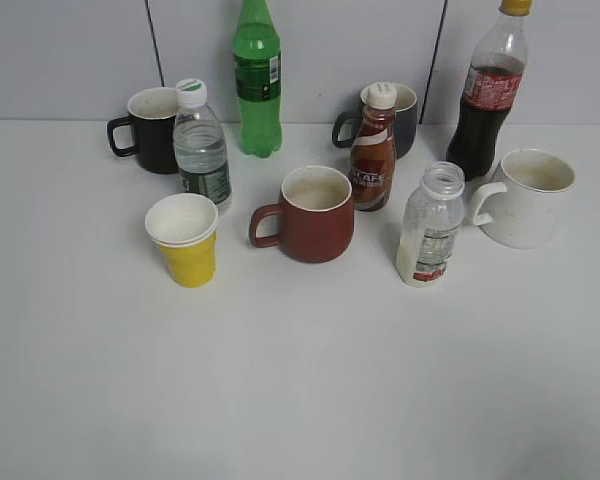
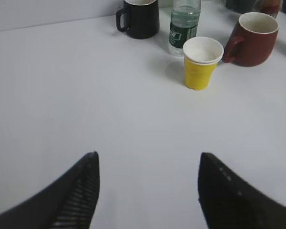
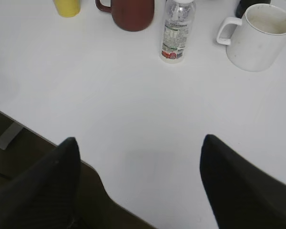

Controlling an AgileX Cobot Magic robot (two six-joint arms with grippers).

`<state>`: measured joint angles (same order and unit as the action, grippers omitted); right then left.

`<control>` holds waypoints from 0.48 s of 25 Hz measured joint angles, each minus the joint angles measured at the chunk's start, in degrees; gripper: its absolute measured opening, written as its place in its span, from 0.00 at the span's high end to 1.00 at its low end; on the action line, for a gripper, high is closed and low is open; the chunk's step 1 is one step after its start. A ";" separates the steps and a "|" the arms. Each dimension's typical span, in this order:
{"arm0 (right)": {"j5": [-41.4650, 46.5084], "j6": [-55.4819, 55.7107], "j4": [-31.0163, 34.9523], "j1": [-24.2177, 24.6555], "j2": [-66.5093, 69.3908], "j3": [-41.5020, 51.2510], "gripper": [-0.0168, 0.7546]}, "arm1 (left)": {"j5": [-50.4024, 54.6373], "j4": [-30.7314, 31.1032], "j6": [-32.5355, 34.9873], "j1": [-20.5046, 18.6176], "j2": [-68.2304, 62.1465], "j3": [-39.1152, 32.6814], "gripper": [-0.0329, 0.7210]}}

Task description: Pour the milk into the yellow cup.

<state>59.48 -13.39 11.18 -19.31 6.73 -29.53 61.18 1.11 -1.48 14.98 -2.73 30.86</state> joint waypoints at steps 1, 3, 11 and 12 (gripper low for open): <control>0.00 0.00 0.00 0.00 0.00 0.05 0.22 | -0.27 0.00 0.06 0.00 0.07 -0.18 0.30; 0.00 0.07 0.44 0.00 0.00 0.05 0.22 | -0.66 0.00 0.12 0.00 0.13 -0.18 0.30; 0.00 0.33 1.71 0.00 0.00 0.05 0.22 | -0.79 -0.03 0.22 0.00 0.17 -0.18 0.33; 0.00 0.33 1.76 0.00 0.00 0.05 0.22 | -0.79 -0.03 0.22 0.00 0.17 -0.18 0.33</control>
<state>59.48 -13.07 12.94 -19.31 6.73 -29.48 60.39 1.08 -1.26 14.98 -2.56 30.68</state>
